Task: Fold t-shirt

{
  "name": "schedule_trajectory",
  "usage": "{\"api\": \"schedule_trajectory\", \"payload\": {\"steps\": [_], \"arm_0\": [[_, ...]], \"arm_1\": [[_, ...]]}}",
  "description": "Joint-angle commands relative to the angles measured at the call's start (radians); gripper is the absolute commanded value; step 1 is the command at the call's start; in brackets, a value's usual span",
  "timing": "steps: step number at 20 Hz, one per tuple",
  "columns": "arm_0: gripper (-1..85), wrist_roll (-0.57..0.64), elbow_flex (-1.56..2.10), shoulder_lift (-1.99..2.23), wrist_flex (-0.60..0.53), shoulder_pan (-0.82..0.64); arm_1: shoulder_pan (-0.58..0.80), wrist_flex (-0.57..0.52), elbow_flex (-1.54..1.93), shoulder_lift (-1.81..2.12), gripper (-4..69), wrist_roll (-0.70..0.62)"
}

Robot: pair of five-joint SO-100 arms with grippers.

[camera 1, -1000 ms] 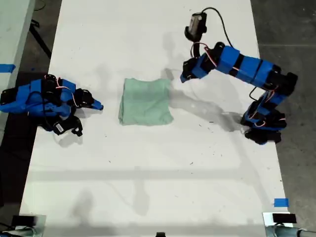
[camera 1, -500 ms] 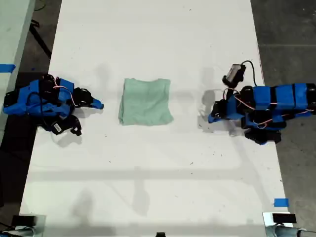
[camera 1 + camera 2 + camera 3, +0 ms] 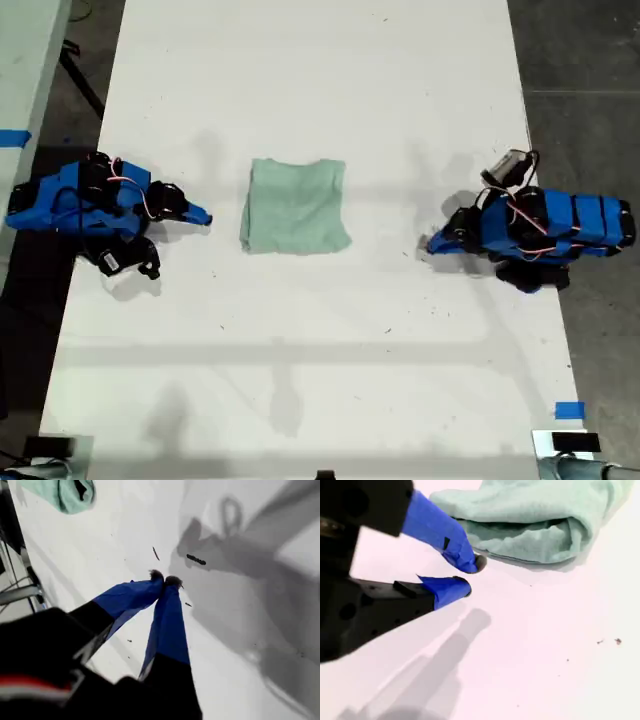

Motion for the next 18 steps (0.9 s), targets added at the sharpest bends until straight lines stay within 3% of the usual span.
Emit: {"api": "schedule_trajectory", "payload": {"steps": [1,2,4,5,18], "arm_0": [[5.7,-0.005,-0.008,0.005,0.005,0.091],[5.7,-0.005,-0.008,0.005,0.005,0.112],[5.7,-0.005,-0.008,0.005,0.005,0.14],[5.7,-0.005,-0.008,0.005,0.005,0.146],[5.7,-0.005,-0.008,0.005,0.005,0.149]], "arm_1": [[0.057,0.009,-0.011,0.041,5.4,-0.133],[0.077,0.009,-0.011,0.041,5.6,-0.279],[0.089,0.009,-0.011,0.041,5.6,-0.741],[0.092,0.021,-0.017,0.041,5.3,-0.902],[0.095,0.025,-0.018,0.041,4.6,-0.882]]}}
